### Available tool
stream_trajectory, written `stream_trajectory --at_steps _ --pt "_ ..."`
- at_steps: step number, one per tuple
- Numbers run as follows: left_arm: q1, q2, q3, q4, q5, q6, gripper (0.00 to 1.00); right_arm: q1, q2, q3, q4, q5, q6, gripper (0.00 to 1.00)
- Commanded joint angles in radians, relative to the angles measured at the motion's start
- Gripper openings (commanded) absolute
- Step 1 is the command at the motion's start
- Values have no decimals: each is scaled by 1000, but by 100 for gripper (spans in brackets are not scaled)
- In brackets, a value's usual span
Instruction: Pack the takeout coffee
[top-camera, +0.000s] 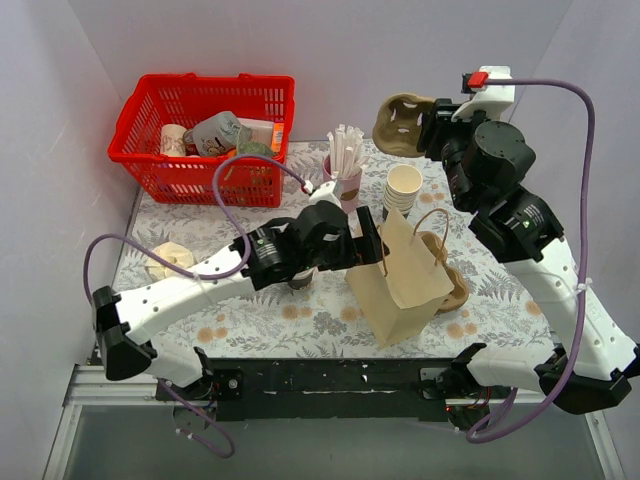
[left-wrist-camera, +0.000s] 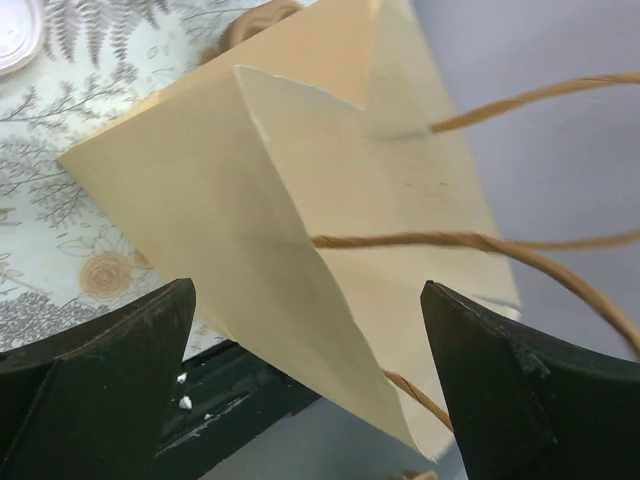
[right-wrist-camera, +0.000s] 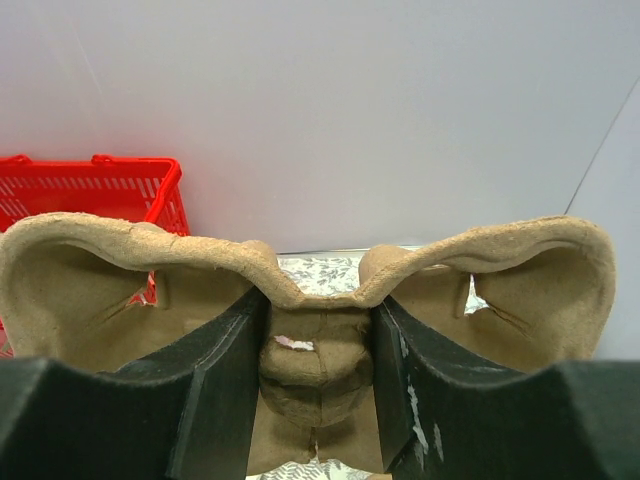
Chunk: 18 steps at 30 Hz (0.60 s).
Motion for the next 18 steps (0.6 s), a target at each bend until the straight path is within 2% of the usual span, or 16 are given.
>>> stream_trajectory --at_steps 1,5,9,10,13,16,17,18 --pt "-5 63 72 -114 -113 -57 98 -6 -49 -32 76 37 -11 50" --pt "-12 117 117 -177 -166 -76 87 -6 -63 -51 70 39 -21 50" --pt "-14 119 129 -184 -167 -50 60 -8 -87 -94 79 -7 -40 50" --pt "-14 116 138 -187 -170 -47 48 -8 -90 -92 64 -7 -29 50" --pt "-12 100 144 -195 -181 -19 31 -8 -103 -92 27 -26 -24 50" --pt "-9 90 141 -181 -173 16 20 -8 -129 -123 -5 -67 0 50" --pt "-5 86 137 -178 -173 27 12 -8 -132 -121 -26 -75 18 50" --pt "1 85 138 -180 -167 39 9 -8 -135 -111 -51 -95 31 50"
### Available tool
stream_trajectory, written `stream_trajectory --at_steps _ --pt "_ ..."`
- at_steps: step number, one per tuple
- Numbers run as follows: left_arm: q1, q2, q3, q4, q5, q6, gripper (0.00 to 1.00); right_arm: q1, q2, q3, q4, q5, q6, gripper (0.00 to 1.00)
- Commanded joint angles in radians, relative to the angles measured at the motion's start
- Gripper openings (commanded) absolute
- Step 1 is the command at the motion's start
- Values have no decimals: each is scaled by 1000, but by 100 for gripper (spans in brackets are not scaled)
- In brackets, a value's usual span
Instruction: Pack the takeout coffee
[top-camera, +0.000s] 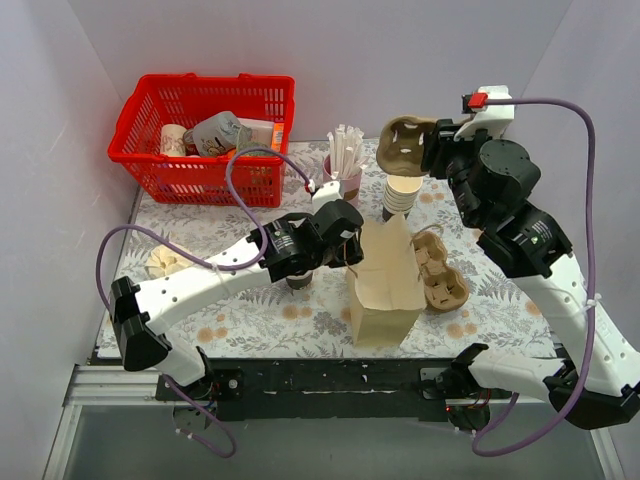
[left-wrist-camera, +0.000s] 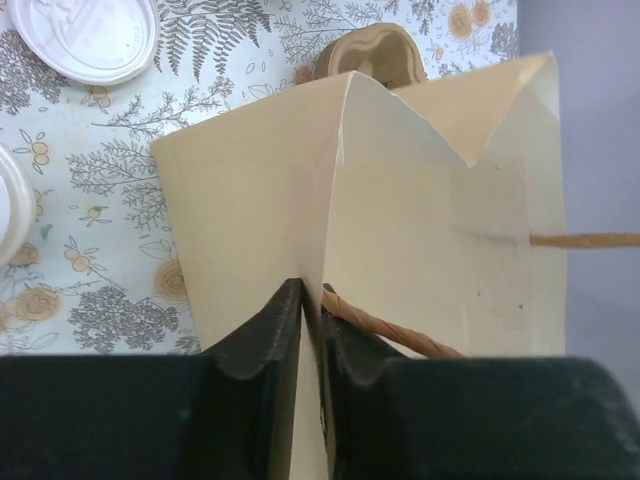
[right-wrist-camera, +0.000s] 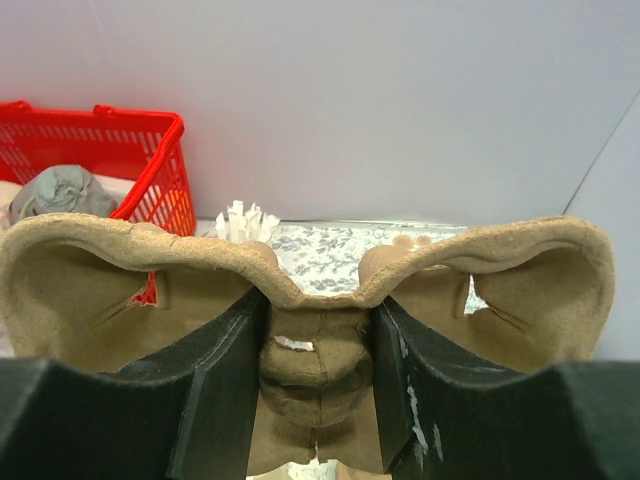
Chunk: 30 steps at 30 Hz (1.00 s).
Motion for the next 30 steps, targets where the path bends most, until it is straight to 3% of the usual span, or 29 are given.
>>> stream_trajectory --at_steps 1,7,12,17,22,26,29,30 --pt "26 -46 33 -13 -5 74 8 -4 -48 11 -59 -68 64 49" --pt "78 -26 61 -53 95 206 1 -2 -120 -38 -109 -201 90 50" --pt "109 8 110 -17 226 358 1 -4 -178 -100 -77 -302 125 50" --pt "127 69 207 -33 298 471 3 -4 -203 -120 -88 -330 155 50" --pt "155 143 270 -105 362 490 4 -4 -212 -117 -102 -327 177 50" --pt "161 150 270 -121 353 482 13 -4 -203 -94 -108 -336 178 49" --pt "164 150 273 -133 325 473 28 -4 -201 -81 -105 -370 171 49" --pt "164 147 273 -132 327 468 41 -4 -203 -80 -100 -394 165 49"
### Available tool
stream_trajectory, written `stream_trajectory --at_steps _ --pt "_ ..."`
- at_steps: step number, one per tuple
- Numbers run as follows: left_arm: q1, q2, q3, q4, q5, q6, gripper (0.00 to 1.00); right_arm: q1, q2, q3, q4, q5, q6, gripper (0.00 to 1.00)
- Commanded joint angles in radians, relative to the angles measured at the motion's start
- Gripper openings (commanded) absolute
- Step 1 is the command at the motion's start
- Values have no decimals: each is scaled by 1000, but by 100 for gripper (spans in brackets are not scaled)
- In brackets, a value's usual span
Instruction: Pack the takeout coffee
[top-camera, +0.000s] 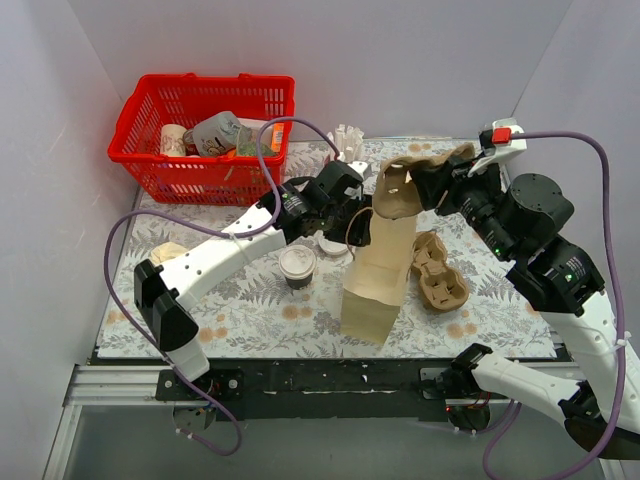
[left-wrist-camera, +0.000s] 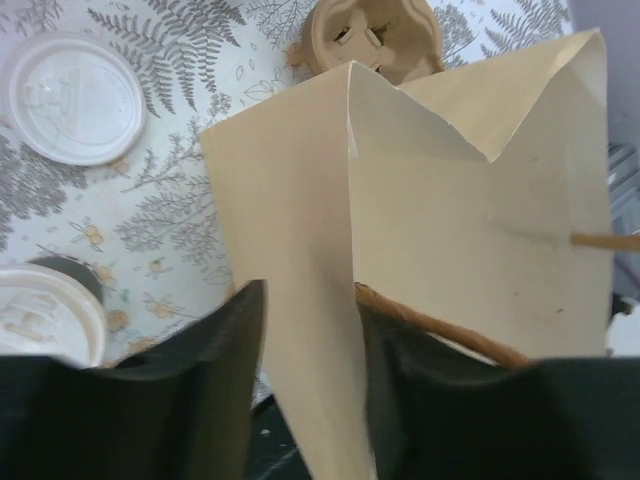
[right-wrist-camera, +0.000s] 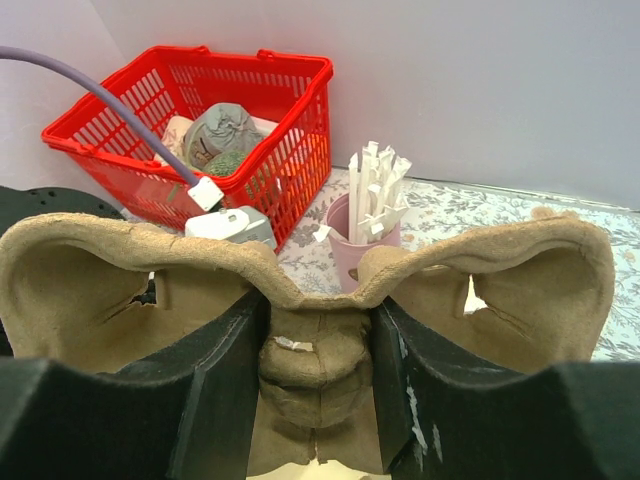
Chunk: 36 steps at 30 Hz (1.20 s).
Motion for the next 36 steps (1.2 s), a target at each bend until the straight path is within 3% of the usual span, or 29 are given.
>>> stream_trajectory --at_steps 1,3,8,10,18,22,29,36 --pt "7 -34 33 -24 -1 3 49 -3 -9 41 22 -71 -5 49" --pt "7 -58 30 -18 2 -3 66 -3 -12 40 37 -123 -17 49" --pt "10 -127 21 -46 -56 -35 93 -3 -11 61 49 -264 -45 48" --pt "14 -179 -13 -66 -113 -75 98 -3 -8 66 62 -300 -48 48" --pt "34 -344 -79 -263 -385 -353 98 -3 0 57 88 -344 -40 48" --pt "34 -405 -157 -267 -377 -400 98 -3 11 54 92 -336 -33 48" --pt "34 -482 -266 1 -65 -279 98 -3 15 44 103 -350 -19 48" --pt "34 -421 -257 68 61 -262 96 -5 14 40 97 -329 -16 48"
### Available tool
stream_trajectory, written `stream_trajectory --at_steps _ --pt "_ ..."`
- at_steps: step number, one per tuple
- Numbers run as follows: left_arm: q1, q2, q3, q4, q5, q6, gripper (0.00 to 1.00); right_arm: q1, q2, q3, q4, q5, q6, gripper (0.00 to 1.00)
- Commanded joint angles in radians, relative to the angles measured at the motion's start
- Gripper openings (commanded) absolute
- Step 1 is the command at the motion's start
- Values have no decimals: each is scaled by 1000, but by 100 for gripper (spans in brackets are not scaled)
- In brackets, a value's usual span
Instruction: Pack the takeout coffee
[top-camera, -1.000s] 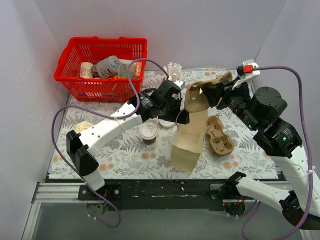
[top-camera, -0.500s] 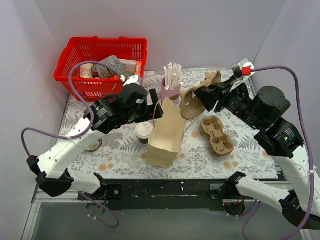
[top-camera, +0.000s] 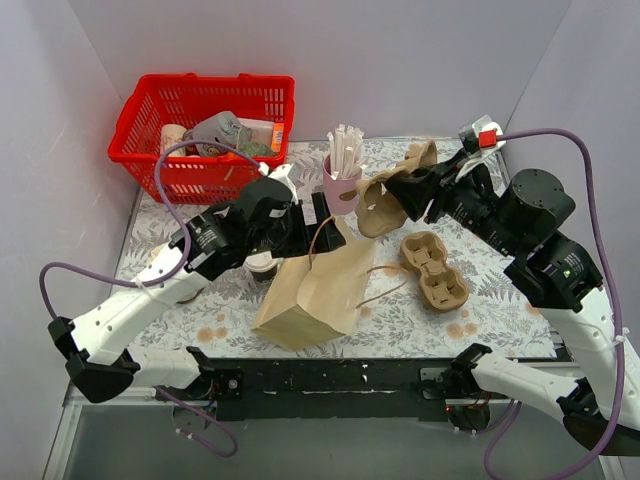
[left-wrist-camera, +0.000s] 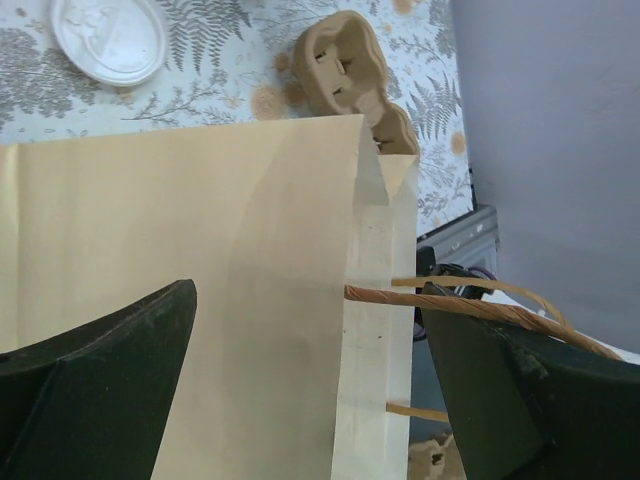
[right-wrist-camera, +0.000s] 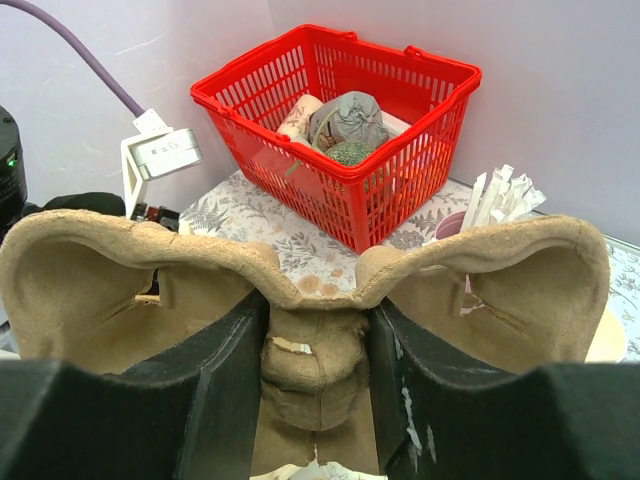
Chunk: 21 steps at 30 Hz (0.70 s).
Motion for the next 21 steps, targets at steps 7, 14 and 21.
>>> stream_trajectory --at_steps 7,14,21 --pt "2 122 76 123 191 54 95 -3 -4 14 47 25 -5 48" --pt "32 146 20 92 155 69 97 -3 11 9 33 65 -14 48" --pt "133 152 -99 80 125 91 98 -3 31 -6 35 96 -16 47"
